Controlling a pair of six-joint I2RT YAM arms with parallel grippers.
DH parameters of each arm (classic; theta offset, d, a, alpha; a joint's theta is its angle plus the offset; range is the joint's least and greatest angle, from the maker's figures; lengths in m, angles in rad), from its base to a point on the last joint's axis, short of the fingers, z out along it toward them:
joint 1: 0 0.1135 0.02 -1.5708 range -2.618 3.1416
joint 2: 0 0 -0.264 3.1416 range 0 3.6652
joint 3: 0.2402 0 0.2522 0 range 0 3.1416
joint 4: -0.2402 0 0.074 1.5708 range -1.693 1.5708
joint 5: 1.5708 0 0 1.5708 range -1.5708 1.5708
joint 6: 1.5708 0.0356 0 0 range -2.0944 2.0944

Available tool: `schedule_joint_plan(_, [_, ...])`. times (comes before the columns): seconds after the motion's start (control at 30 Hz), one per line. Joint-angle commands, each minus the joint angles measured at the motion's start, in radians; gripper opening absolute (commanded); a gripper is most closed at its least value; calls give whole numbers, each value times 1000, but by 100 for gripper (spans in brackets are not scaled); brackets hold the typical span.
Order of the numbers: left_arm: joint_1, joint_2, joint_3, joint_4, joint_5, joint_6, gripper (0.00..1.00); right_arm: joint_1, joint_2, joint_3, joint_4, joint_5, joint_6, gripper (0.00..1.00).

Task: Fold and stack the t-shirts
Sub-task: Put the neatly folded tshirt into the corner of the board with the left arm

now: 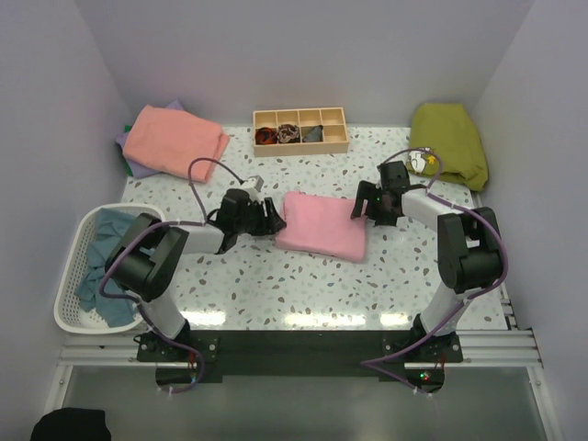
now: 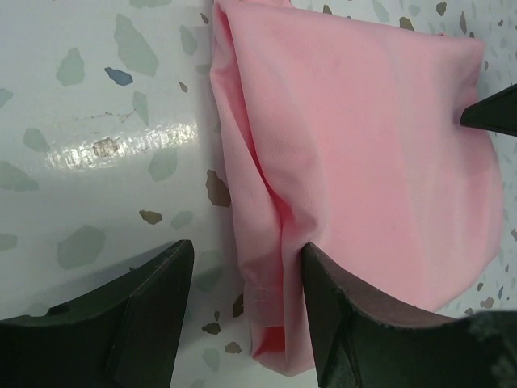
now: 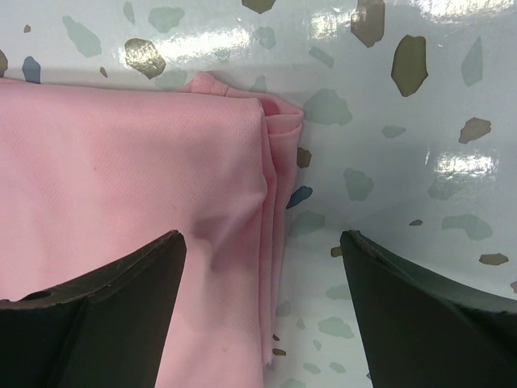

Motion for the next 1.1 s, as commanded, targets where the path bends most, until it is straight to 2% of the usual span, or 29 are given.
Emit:
schedule_joint_plan(0.0, [-1, 64, 36, 38, 56, 29, 61, -3, 23, -1, 27, -38, -2, 82])
schedule_joint_plan(0.3, [-52, 289, 74, 228, 335, -66, 62, -4, 46, 2, 25, -47, -6, 82])
schedule_joint_plan(0.4, [-59, 360, 68, 317, 395, -141, 61, -6, 52, 1, 30, -55, -8, 82])
schedule_joint_plan(0.47, [-59, 394, 62, 370, 409, -172, 53, -6, 54, 1, 30, -55, -8, 82])
schedule_joint_plan(0.5, [-59, 402, 66, 394, 406, -195, 40, -6, 54, 1, 28, -55, -8, 82])
schedule_joint_plan(0.53, [-61, 411, 85, 396, 406, -201, 15, -4, 55, 1, 27, -53, -8, 82])
schedule_joint_plan(0.57, [-61, 415, 100, 397, 406, -204, 4, -4, 52, -1, 27, -52, -11, 82])
schedule_joint_plan(0.63, [-61, 414, 147, 384, 406, -209, 0, -6, 47, -2, 24, -49, -12, 82])
schedule_joint_plan(0.73, [-59, 373, 212, 341, 387, -190, 0, -6, 28, -8, 19, -38, -16, 82])
schedule_joint_plan(0.87, [-50, 285, 358, 61, 292, -60, 0, -15, -2, -18, 10, -27, -26, 82])
schedule_joint_plan(1.0, [13, 172, 515, -151, 184, 75, 0, -21, -25, -21, -1, -18, -35, 82])
schedule_joint_plan(1.07, [33, 124, 569, -284, 83, 168, 0, -23, -35, -21, -2, -19, -36, 82])
